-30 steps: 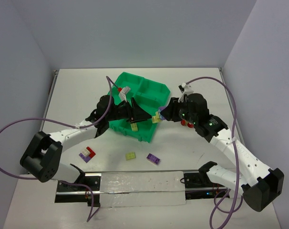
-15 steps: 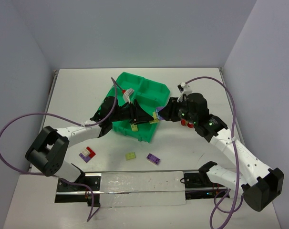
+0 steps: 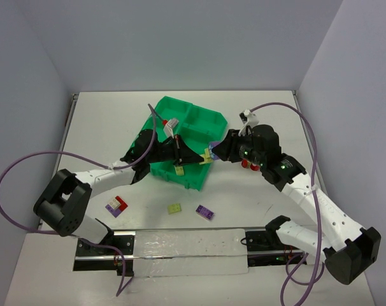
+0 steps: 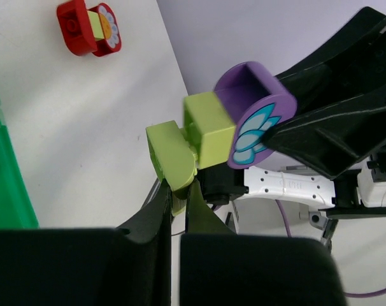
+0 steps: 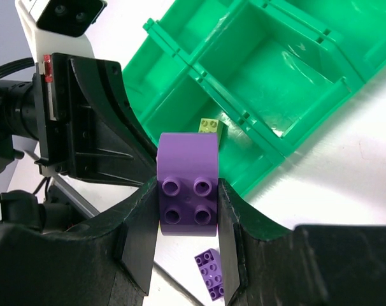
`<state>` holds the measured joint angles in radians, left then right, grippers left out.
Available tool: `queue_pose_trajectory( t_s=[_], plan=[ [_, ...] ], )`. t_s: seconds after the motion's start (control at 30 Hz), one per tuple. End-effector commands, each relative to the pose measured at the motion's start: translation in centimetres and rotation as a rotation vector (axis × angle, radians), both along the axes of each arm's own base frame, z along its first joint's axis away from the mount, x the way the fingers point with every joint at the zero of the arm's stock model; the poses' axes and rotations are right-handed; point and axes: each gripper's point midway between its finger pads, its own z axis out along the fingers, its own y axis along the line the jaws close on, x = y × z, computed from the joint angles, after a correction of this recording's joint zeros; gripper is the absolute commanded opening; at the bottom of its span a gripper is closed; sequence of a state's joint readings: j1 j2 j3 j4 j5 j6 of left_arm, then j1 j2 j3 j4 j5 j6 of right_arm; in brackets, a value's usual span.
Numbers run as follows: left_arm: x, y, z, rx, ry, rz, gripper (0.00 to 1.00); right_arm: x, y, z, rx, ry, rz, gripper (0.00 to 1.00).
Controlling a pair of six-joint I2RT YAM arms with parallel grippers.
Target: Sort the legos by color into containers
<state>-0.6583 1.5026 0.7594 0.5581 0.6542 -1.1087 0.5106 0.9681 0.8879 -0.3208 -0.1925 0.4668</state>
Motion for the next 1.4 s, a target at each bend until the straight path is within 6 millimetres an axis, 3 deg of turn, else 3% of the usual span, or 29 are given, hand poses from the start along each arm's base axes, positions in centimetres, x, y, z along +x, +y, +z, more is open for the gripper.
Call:
queue_pose_trajectory(
  t_s=[0.0, 0.3, 0.47, 0.53, 0.57, 0.67, 0.7, 0.77, 0.87, 1.0, 1.17, 1.37],
  plan=[
    [0.6, 1.3, 0.2, 0.032, -0.048, 0.069, 0.0, 0.4, -1.8, 4.3, 0.028, -0.142, -0.081, 0.0],
    [2.2, 4.0, -2.9, 0.271, -0.053, 0.178, 0.0, -0.2, -3.0, 5.7, 0.028, -0.183, -0.12, 0.0],
    [3.0, 5.9, -3.7, 0.407, -0.078, 0.252, 0.0, -0.1, -2.6, 5.0, 0.021, -0.158, -0.102, 0.0],
    [3.1, 6.9, -5.0, 0.469, -0.041, 0.288, 0.04, 0.1, -2.1, 4.4, 0.036, -0.146, -0.091, 0.0],
    [3.2, 6.9, -5.3, 0.475, -0.035, 0.291, 0.1, 0.1, -2.0, 4.4, 0.043, -0.147, -0.086, 0.0],
    [3.4, 6.5, -6.0, 0.481, -0.02, 0.278, 0.73, 0.2, -1.2, 3.7, 0.048, -0.122, -0.057, 0.0],
    [3.4, 6.3, -6.2, 0.482, -0.016, 0.271, 0.86, 0.2, -1.1, 3.5, 0.043, -0.115, -0.052, 0.0],
    [3.5, 6.1, -6.2, 0.482, -0.012, 0.259, 0.99, 0.3, -1.1, 3.2, 0.03, -0.105, -0.052, 0.0],
    [3.4, 5.9, -5.8, 0.486, -0.032, 0.245, 0.99, 0.4, -1.3, 3.2, 0.023, -0.106, -0.062, 0.0],
    [4.0, 6.1, -3.3, 0.492, -0.14, 0.238, 0.99, 0.2, -1.1, 2.7, 0.009, -0.081, -0.045, 0.0],
    [3.7, 6.6, 1.4, 0.453, -0.37, 0.206, 0.92, -0.2, -0.2, 0.8, 0.059, 0.047, 0.053, 0.0],
    [2.7, 7.4, 3.1, 0.418, -0.523, 0.201, 0.84, -0.9, -0.1, 1.0, 0.166, 0.106, 0.161, 0.0]
  ],
)
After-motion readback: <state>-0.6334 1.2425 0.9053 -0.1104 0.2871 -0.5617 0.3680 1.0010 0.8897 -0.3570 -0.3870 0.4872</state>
